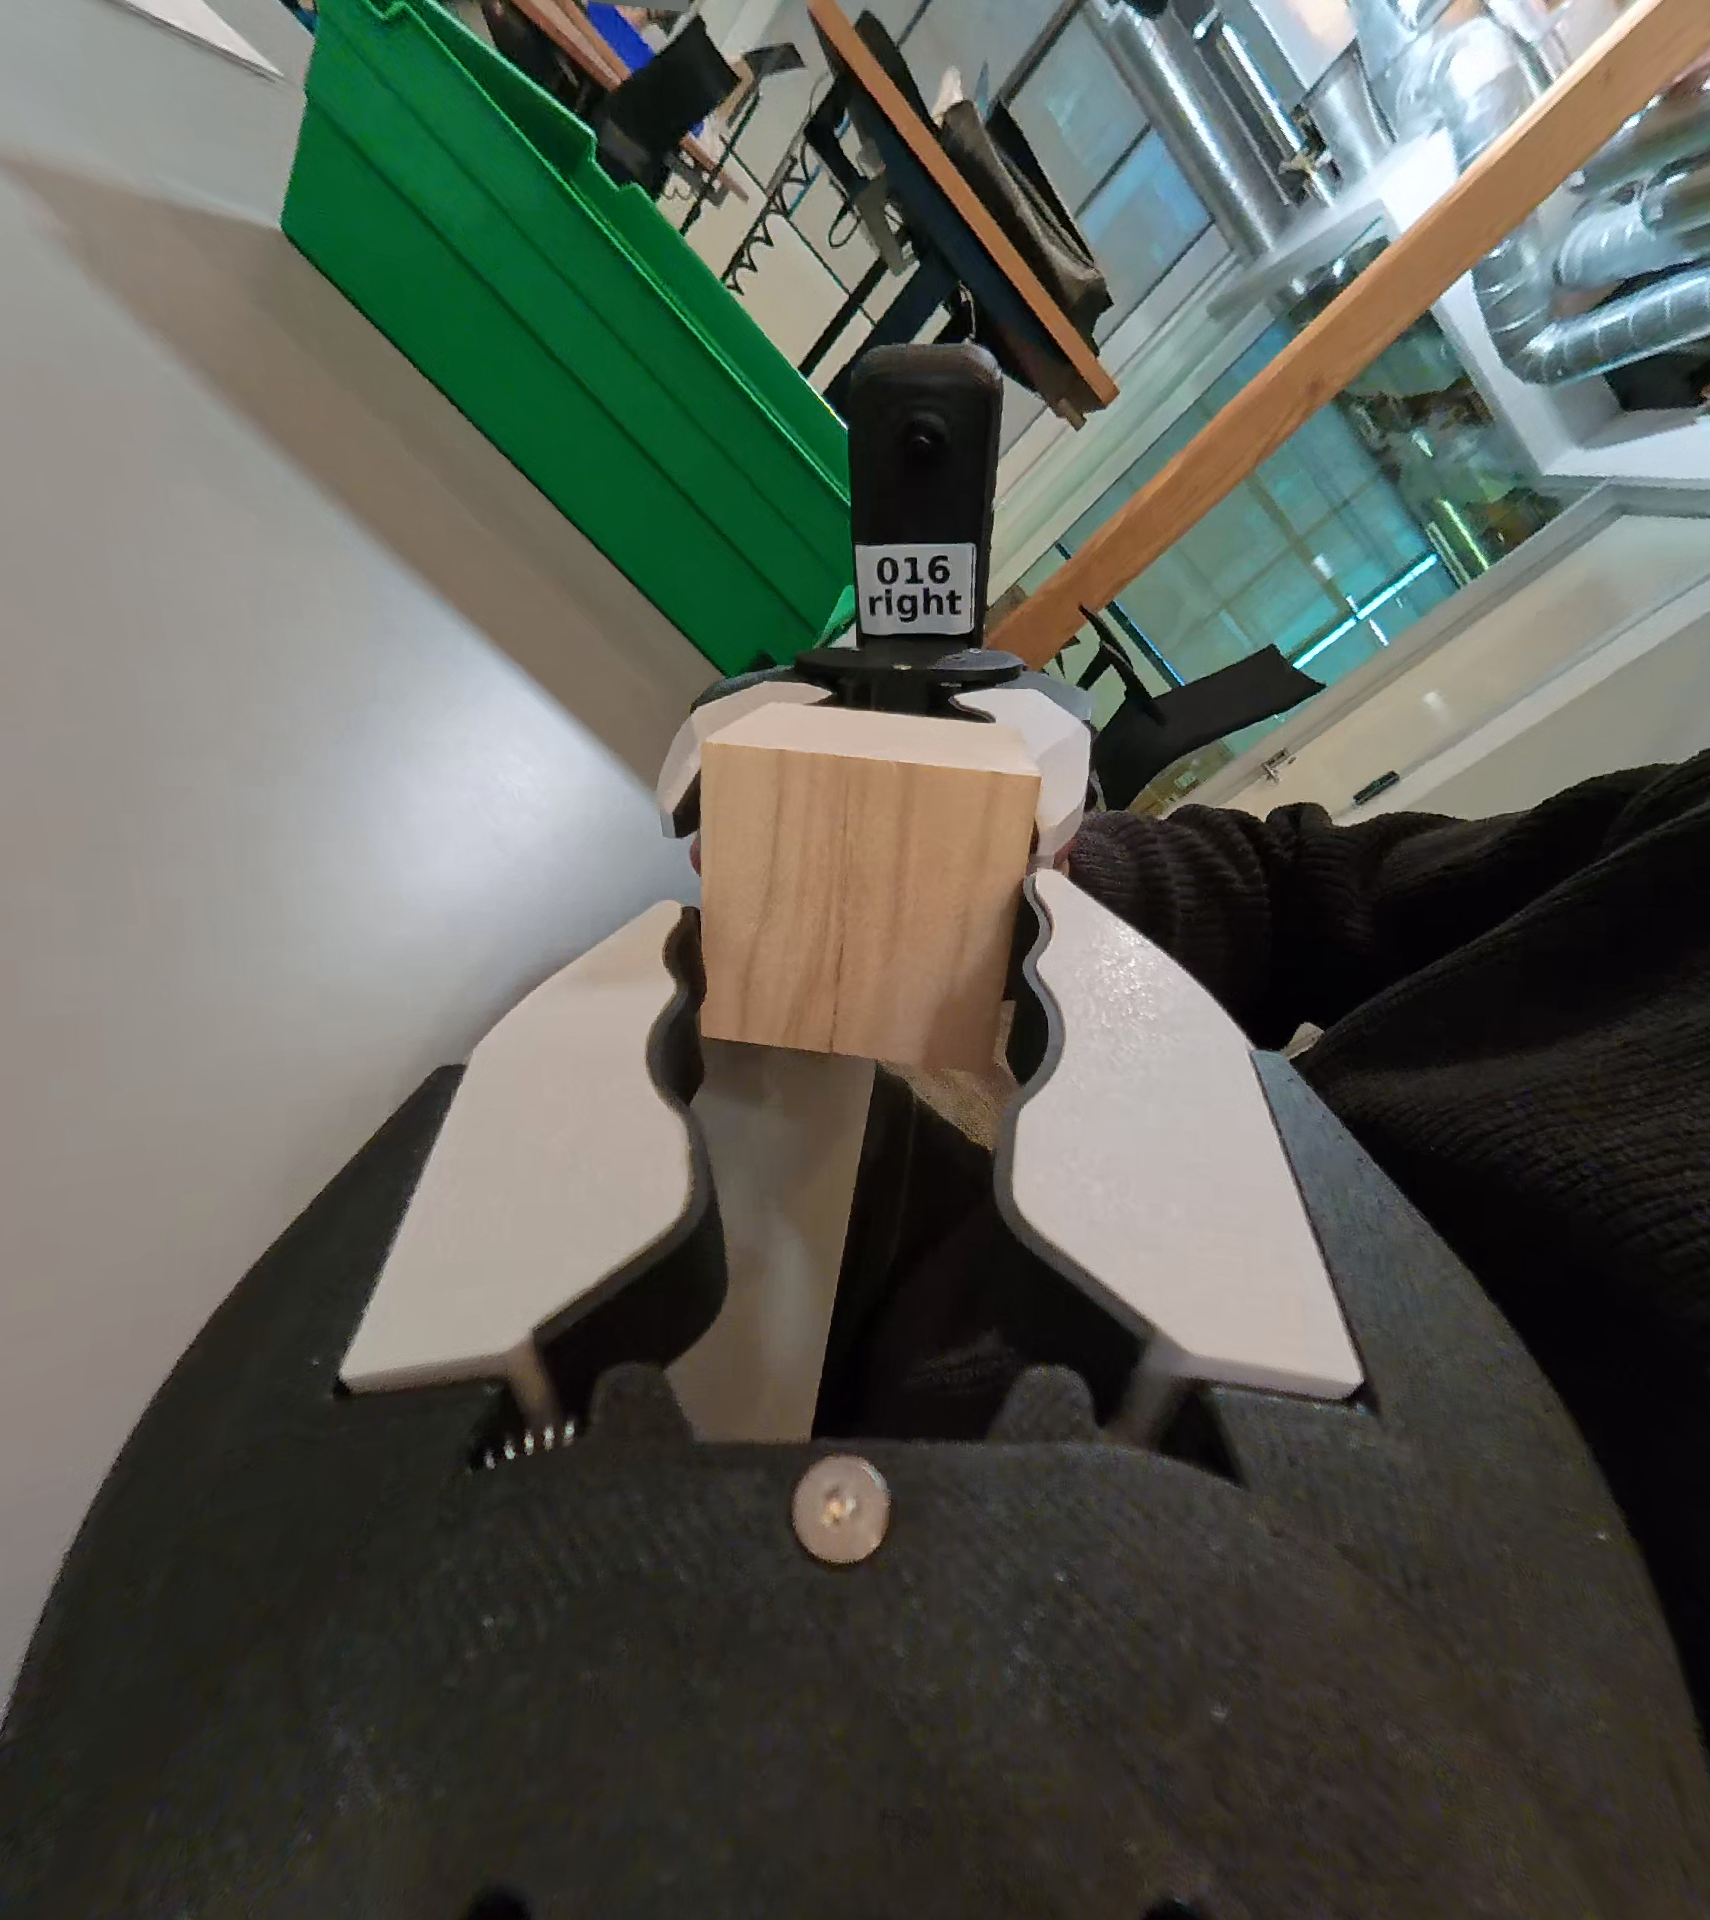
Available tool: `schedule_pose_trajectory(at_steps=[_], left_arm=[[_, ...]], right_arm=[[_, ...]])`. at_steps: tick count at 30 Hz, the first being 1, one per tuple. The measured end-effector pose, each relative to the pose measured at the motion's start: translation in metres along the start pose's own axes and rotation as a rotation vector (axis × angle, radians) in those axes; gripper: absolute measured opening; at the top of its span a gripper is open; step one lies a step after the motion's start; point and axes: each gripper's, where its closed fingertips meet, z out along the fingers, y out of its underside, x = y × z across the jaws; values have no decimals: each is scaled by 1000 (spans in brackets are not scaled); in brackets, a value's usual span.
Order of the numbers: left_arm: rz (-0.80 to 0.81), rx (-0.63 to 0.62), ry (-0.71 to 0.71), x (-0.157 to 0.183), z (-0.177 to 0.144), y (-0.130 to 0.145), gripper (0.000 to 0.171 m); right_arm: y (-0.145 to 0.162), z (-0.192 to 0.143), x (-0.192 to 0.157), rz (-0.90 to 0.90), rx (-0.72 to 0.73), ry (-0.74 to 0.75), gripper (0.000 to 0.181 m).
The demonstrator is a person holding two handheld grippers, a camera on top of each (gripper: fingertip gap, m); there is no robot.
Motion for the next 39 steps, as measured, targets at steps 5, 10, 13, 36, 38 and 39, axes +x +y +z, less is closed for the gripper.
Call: schedule_pose_trajectory(at_steps=[5,10,13,36,38,39], left_arm=[[-41,53,-11,-3,-1,-5,59],[-62,49,0,-4,1,-3,59],[-53,47,9,-1,2,-3,59],[68,-64,52,8,7,13,49],[78,-75,74,11,8,15,41],[84,-72,84,12,9,15,38]], right_arm=[[3,3,0,26,-4,-9,67],[3,5,0,13,10,4,58],[1,4,-2,-2,22,7,57],[-170,-321,64,-938,-965,992,57],[-162,-362,88,-857,-1247,1013,57],[-156,-374,97,-820,-1348,1003,57]])
